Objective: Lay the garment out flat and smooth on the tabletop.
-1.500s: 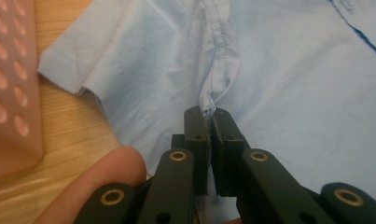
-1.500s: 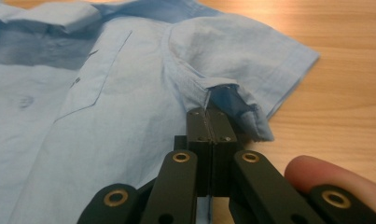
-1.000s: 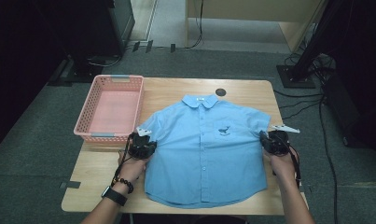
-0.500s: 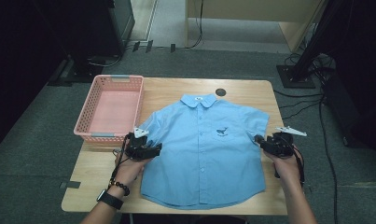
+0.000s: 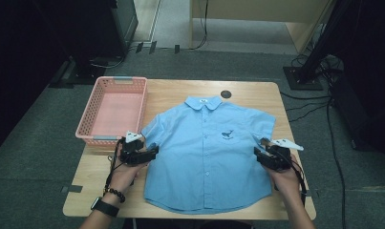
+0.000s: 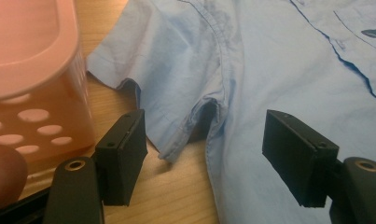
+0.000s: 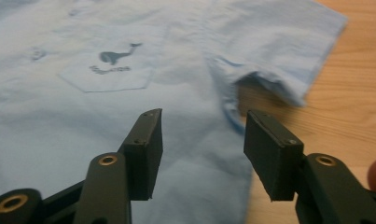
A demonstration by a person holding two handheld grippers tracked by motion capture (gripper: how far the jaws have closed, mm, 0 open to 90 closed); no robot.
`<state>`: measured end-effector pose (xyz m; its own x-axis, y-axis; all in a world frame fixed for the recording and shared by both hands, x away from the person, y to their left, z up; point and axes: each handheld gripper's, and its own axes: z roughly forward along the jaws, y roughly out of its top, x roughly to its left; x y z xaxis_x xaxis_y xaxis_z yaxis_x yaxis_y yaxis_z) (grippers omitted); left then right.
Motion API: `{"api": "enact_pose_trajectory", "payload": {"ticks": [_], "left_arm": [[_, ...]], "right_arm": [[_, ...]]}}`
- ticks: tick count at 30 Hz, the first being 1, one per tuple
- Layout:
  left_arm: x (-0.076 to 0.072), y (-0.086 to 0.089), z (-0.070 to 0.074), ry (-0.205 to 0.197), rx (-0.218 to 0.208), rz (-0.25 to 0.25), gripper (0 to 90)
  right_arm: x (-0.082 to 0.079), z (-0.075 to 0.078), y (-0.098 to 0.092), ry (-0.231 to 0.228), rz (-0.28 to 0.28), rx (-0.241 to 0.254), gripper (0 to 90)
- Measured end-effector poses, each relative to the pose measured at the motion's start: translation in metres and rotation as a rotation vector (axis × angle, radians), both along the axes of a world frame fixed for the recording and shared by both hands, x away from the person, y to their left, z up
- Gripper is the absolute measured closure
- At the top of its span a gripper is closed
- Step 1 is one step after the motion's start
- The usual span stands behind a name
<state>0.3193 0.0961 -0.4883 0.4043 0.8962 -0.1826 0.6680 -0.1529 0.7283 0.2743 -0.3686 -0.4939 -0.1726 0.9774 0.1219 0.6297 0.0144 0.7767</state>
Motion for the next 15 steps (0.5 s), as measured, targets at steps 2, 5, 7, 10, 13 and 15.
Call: {"api": "enact_pose_trajectory", "payload": {"ticks": [2, 5, 7, 10, 13, 15], "left_arm": [[-0.001, 0.0, 0.001, -0.007, -0.008, 0.001, 31.6], [-0.001, -0.001, 0.003, -0.016, -0.017, 0.002, 31.7], [0.0, -0.002, 0.004, -0.021, -0.023, 0.006, 31.6], [0.001, -0.003, 0.005, -0.024, -0.031, 0.013, 31.7], [0.002, -0.004, 0.007, -0.025, -0.035, 0.01, 31.6], [0.003, -0.006, 0.007, -0.025, -0.034, 0.01, 31.6]], "right_arm": [[-0.001, -0.002, 0.008, -0.037, 0.029, 0.011, 43.0], [0.001, -0.006, 0.021, -0.057, 0.055, 0.019, 40.1], [0.002, -0.009, 0.029, -0.066, 0.071, 0.018, 38.6], [0.005, -0.019, 0.037, -0.049, 0.08, 0.021, 37.8], [0.008, -0.03, 0.04, 0.001, 0.066, -0.02, 35.6], [0.008, -0.03, 0.04, 0.005, 0.049, -0.025, 34.4]]}}
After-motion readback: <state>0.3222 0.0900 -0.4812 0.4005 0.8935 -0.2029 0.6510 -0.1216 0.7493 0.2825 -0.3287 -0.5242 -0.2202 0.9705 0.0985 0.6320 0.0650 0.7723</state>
